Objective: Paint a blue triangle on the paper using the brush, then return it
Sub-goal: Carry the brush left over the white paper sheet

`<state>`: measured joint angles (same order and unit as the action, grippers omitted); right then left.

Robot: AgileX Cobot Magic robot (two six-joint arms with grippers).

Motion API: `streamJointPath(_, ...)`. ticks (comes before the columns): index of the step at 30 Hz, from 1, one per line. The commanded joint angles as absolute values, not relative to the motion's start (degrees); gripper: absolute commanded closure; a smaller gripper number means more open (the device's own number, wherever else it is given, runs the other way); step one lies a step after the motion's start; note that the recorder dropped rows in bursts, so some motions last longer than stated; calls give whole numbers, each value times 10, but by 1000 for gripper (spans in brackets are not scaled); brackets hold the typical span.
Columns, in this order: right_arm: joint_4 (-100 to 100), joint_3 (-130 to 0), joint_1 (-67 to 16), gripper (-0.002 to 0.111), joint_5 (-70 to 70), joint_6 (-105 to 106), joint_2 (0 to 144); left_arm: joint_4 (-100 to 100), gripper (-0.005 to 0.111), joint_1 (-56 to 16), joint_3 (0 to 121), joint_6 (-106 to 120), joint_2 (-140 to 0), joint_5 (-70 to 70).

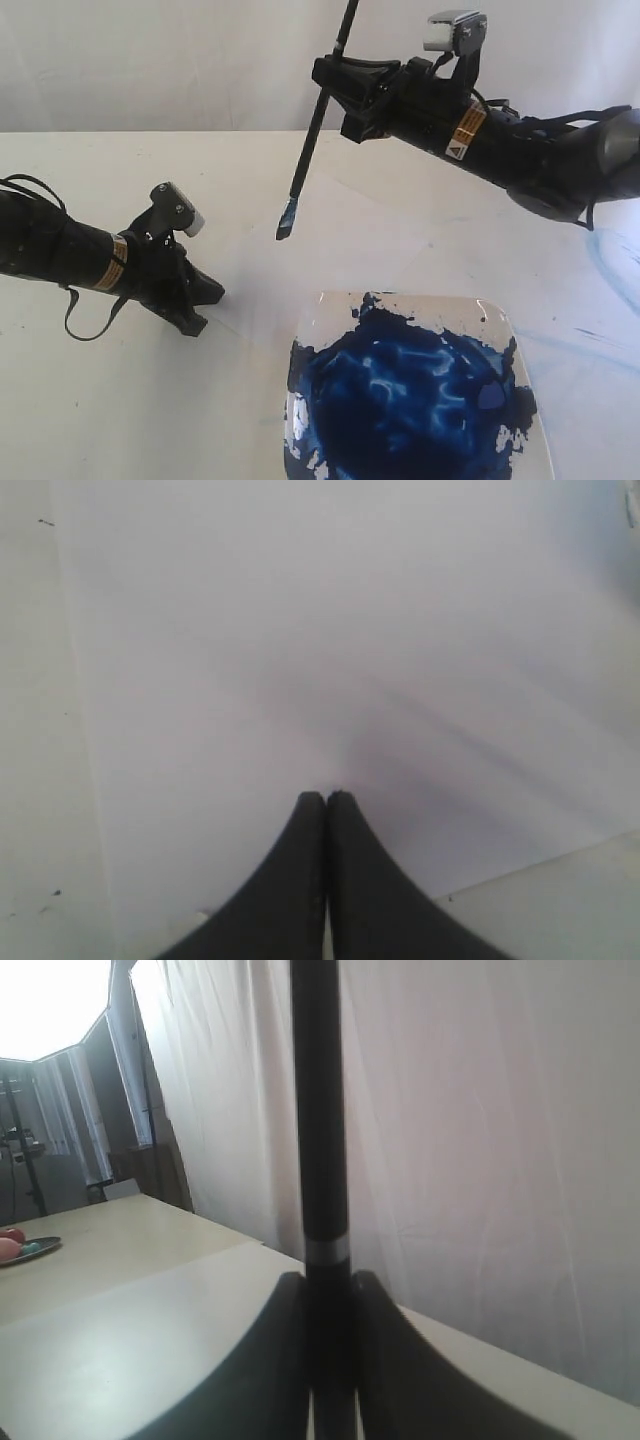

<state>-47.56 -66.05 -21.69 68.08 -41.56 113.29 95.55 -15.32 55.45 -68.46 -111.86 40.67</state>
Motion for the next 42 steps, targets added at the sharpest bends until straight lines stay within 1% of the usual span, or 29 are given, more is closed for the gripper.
streamJointPath(1,-464,-677,-218,108,686,-409,1151,965,107,-155,555,-685,-1121,405)
streamJointPath(16,-450,-707,-228,108,686,-428,1195,965,107,-155,555,-685,-1121,405)
streamJointPath(34,-448,-707,-229,108,628,-424,1195,965,107,-155,555,-685,-1121,405)
streamJointPath(42,-431,-707,-228,108,628,-401,1195,965,107,-155,555,-685,-1121,405)
